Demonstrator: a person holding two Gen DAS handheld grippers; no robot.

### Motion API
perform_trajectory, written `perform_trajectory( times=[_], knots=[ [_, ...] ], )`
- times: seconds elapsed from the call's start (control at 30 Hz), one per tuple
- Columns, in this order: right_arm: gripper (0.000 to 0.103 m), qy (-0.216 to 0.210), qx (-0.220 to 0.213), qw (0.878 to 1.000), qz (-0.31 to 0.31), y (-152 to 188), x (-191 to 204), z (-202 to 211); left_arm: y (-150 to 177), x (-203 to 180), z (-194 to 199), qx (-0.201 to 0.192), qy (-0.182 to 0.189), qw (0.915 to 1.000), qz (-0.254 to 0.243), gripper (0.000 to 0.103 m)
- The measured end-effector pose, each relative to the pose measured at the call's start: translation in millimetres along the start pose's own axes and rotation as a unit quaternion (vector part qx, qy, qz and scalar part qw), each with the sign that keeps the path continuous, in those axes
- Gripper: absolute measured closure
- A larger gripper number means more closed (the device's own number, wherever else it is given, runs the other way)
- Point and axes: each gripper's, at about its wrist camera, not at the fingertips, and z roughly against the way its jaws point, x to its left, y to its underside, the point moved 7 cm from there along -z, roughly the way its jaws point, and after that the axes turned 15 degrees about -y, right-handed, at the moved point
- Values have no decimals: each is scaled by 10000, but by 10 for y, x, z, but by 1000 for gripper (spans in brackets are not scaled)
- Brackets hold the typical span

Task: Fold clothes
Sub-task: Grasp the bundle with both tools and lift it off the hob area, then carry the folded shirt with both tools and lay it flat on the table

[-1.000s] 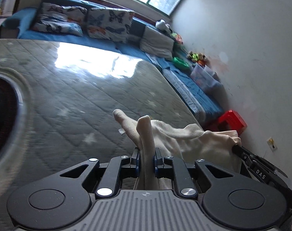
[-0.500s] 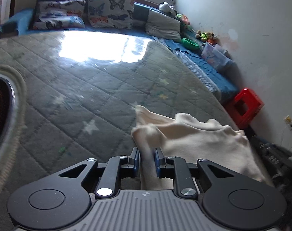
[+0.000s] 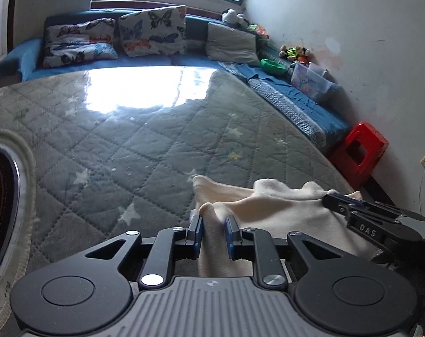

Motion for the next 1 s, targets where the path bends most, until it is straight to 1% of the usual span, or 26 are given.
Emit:
perform_trajectory(
  times=[0.03,0.13,0.17,0.23,0.3,0.33,0.37,0.47,0.57,0.77,0.93,1.0],
  knots=[
    [90,-3,-9,10000,-15,1,-12,-2,-1,18,-1,1,-6,10000,20,77],
    [90,-24,-89,9999,-57,-11,-5,34,-2,71,-5,2,-26,10000,79,76],
    [89,-44,-128,9999,-56,-15,14,68,-6,72,22,-32,-23,10000,82,75],
    [87,-113,-173,9998,1,-3,57,160,-11,59,95,-134,5,9999,62,70],
    [80,-187,-154,9997,94,44,130,251,6,7,176,-234,37,9997,-40,69],
    [78,-225,-134,9996,131,77,172,291,22,-30,218,-278,80,9995,-99,69],
    [74,-265,-118,9994,170,113,215,333,46,-68,258,-309,141,9993,-156,69],
    [69,-379,-107,9988,278,230,352,479,142,-185,361,-342,307,9985,-308,69],
    [69,-425,-136,9985,320,333,440,643,255,-298,456,-393,473,9970,-463,66],
    [69,-275,-138,9974,659,518,597,796,492,-540,516,-428,641,9938,-802,66],
    [69,-251,-39,9975,663,651,611,770,611,-594,422,-474,447,9926,-1029,66],
    [69,-204,-39,9971,735,671,625,777,619,-595,417,-486,447,9923,-1050,66]
  ],
)
